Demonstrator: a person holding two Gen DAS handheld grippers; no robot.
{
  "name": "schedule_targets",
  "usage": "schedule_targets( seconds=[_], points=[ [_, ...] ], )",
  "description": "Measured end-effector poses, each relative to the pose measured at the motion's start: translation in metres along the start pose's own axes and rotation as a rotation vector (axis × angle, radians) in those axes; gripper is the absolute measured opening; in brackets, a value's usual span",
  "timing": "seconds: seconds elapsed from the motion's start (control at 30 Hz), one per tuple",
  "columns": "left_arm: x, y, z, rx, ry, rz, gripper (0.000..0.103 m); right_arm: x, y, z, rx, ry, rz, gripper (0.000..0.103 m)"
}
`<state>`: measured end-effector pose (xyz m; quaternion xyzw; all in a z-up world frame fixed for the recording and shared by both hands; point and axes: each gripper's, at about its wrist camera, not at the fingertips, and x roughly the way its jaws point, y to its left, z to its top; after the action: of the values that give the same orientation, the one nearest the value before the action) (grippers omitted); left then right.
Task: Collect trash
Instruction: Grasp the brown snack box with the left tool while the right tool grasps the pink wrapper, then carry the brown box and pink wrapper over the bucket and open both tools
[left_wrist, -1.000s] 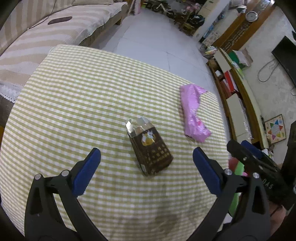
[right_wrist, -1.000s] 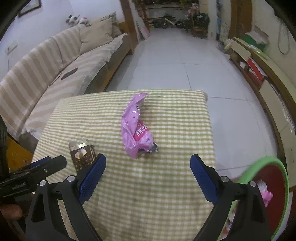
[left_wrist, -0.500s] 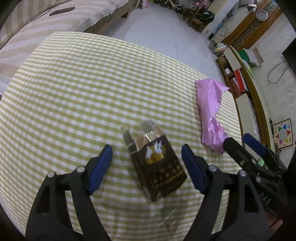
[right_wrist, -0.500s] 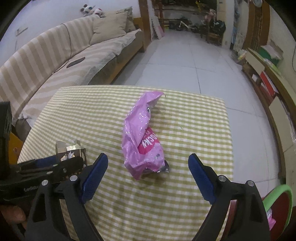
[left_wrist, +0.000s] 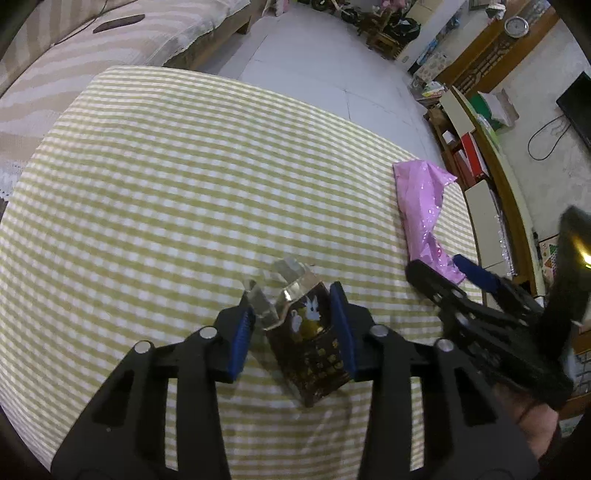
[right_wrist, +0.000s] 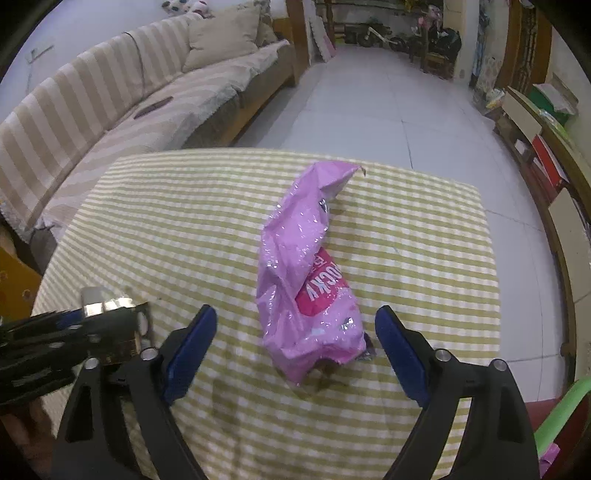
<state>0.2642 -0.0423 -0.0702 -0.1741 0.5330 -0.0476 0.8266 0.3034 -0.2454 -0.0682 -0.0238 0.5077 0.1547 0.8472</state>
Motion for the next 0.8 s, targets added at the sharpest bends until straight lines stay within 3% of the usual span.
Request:
schedule_targets(
  seconds=[0.23, 0.3, 0.33, 0.4, 0.43, 0.47, 0.6, 0.67, 0.73, 0.8],
  points=[
    [-0.005, 0.006, -0.004, -0.033, 0.02, -0.033, 0.035, 0.005, -0.002, 0.004, 0.011, 0.02, -0.022, 0.04],
    [-0.006, 0.006, -0.008, -0.047, 0.02, -0.032, 0.037, 0.001, -0.002, 0.004, 0.01, 0.019, -0.023, 0.034],
    [-0.007, 0.004, -0.01, -0.046, 0.023, -0.033, 0.04, -0.002, -0.002, 0.003, 0.009, 0.016, -0.023, 0.032],
    [-0.005, -0.002, -0.012, -0.047, 0.021, -0.015, 0.057, -0.009, -0.002, 0.002, 0.01, -0.001, -0.028, 0.03],
    [-0.005, -0.005, -0.013, -0.046, 0.02, -0.002, 0.071, -0.016, -0.002, 0.001, 0.011, -0.014, -0.027, 0.03],
    [-0.003, -0.009, -0.013, -0.037, 0.018, 0.0, 0.073, -0.021, -0.005, -0.001, 0.013, -0.021, -0.025, 0.03],
    [0.004, -0.02, -0.016, -0.008, 0.038, 0.024, 0.072, -0.038, -0.007, -0.005, 0.024, -0.041, -0.02, 0.029],
    [0.004, -0.024, -0.019, 0.012, 0.044, 0.04, 0.05, -0.049, -0.01, -0.01, 0.03, -0.052, -0.023, 0.029],
    [0.003, -0.027, -0.02, 0.022, 0.045, 0.042, 0.047, -0.057, -0.013, -0.016, 0.043, -0.057, -0.019, 0.029],
    [-0.002, -0.028, -0.019, 0.029, 0.033, 0.039, 0.038, -0.063, -0.013, -0.02, 0.047, -0.057, -0.018, 0.029]
  ],
)
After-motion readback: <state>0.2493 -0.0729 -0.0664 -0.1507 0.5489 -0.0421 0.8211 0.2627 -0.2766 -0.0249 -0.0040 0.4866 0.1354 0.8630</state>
